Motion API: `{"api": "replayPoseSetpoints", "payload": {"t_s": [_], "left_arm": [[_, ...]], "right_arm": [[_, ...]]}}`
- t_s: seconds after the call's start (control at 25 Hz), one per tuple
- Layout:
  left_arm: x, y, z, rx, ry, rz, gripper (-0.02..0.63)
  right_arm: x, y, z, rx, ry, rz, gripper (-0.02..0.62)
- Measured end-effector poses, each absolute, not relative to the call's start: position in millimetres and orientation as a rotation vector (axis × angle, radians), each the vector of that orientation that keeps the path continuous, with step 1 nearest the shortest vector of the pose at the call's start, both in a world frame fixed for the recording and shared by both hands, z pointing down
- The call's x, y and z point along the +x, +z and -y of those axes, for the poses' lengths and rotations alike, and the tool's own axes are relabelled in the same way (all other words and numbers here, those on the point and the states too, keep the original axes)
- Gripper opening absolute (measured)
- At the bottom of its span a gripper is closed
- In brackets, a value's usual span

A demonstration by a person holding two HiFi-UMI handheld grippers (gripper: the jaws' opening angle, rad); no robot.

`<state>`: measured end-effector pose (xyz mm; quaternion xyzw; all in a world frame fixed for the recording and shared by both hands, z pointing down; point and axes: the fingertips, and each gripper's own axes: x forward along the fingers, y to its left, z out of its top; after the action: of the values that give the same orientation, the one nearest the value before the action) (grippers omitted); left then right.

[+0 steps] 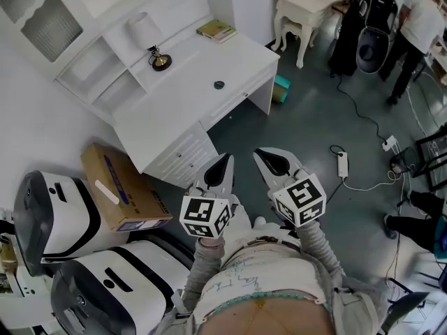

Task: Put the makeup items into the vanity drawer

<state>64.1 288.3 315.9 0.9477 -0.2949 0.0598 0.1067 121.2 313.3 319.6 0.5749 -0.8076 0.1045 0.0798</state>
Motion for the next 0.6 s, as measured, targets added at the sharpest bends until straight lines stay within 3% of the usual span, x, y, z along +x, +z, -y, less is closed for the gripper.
{"api": "replayPoseSetpoints", "payload": {"t_s": [0.6], "left_arm": [[69,316,-186,2.824,0.186,0.803,0.002]], "right_arm": [[116,324,-216,1.753,0.315,2.382,0.026]]}}
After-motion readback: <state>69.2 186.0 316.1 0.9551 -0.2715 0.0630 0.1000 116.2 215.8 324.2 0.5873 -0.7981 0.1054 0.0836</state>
